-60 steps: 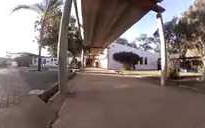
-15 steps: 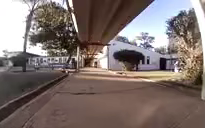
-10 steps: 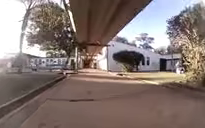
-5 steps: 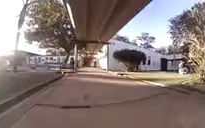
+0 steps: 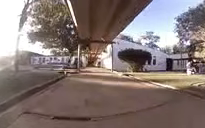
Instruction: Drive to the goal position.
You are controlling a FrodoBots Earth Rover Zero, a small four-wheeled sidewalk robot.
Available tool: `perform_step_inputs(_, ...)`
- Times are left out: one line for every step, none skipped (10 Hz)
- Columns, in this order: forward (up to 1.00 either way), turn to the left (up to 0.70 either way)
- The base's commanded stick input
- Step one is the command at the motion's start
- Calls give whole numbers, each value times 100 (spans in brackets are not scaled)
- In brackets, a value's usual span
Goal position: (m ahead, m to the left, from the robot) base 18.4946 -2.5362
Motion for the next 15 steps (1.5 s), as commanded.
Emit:
perform_step_inputs(70,0)
perform_step_inputs(70,0)
perform_step_inputs(70,0)
perform_step_inputs(70,0)
perform_step_inputs(70,0)
perform_step_inputs(70,0)
perform_step_inputs(70,0)
perform_step_inputs(70,0)
perform_step_inputs(70,35)
perform_step_inputs(70,35)
perform_step_inputs(70,10)
perform_step_inputs(70,5)
perform_step_inputs(70,1)
perform_step_inputs(70,0)
perform_step_inputs(70,0)
